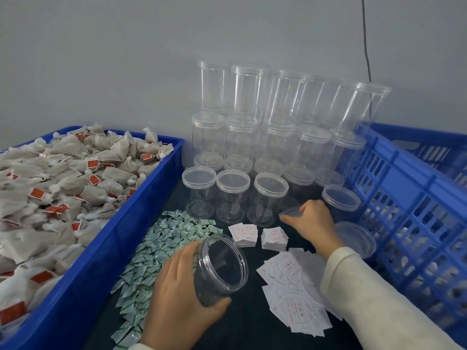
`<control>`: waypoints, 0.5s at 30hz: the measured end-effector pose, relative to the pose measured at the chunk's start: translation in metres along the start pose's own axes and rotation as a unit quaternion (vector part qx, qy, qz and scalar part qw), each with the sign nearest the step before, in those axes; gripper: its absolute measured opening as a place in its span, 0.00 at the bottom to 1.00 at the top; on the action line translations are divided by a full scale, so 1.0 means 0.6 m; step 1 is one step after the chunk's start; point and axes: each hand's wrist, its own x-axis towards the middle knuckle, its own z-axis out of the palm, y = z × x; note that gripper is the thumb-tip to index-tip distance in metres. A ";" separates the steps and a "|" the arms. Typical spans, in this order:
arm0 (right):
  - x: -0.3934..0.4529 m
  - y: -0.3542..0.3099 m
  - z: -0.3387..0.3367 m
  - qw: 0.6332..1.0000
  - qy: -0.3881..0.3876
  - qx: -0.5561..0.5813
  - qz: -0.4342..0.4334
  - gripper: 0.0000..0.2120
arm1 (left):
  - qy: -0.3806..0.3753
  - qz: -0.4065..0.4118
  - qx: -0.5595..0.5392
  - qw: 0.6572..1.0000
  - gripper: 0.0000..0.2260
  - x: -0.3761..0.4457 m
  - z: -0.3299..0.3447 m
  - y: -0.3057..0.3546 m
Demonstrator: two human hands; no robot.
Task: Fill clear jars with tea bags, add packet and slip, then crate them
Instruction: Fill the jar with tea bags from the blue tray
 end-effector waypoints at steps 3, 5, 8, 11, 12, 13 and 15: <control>0.003 -0.001 0.023 0.995 -0.033 -0.099 0.000 0.35 | -0.014 -0.033 -0.023 0.999 0.49 -0.007 -0.002 -0.006; 0.003 -0.003 0.033 0.991 -0.059 -0.116 0.021 0.35 | -0.019 -0.037 -0.033 0.999 0.50 -0.011 -0.001 -0.011; 0.007 -0.007 0.039 0.990 -0.086 -0.101 0.049 0.33 | -0.022 -0.040 -0.045 0.998 0.51 -0.017 0.001 -0.020; 0.010 -0.011 0.040 0.984 -0.121 -0.103 0.076 0.32 | -0.034 -0.059 -0.065 0.996 0.53 -0.020 0.000 -0.031; 0.011 -0.012 0.041 0.981 -0.133 -0.117 0.077 0.30 | -0.039 -0.066 -0.078 0.994 0.53 -0.021 -0.001 -0.033; 0.012 -0.012 0.041 0.978 -0.144 -0.130 0.075 0.28 | -0.040 -0.070 -0.089 0.993 0.53 -0.022 -0.003 -0.034; 0.015 -0.013 0.041 0.975 -0.160 -0.132 0.081 0.23 | -0.030 -0.070 -0.103 0.992 0.52 -0.023 -0.005 -0.033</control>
